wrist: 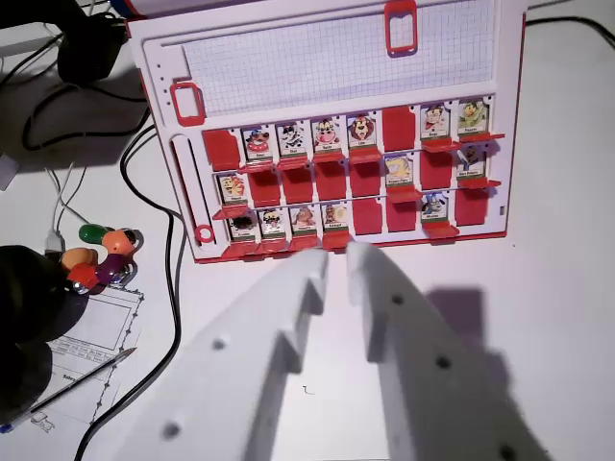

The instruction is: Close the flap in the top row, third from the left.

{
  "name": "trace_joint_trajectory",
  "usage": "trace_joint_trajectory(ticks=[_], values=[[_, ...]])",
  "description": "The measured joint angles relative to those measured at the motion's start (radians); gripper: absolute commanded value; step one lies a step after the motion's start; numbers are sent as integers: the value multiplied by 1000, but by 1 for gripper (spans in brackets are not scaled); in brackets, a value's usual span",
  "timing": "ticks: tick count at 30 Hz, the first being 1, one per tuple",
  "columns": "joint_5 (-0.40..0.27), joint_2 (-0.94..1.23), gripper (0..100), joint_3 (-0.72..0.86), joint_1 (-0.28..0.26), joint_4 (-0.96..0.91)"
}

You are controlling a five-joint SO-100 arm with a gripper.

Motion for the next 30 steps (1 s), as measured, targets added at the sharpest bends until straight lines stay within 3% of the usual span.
trace_joint_trajectory(ticks=[30], values=[[92, -466, 2, -330, -35, 28]])
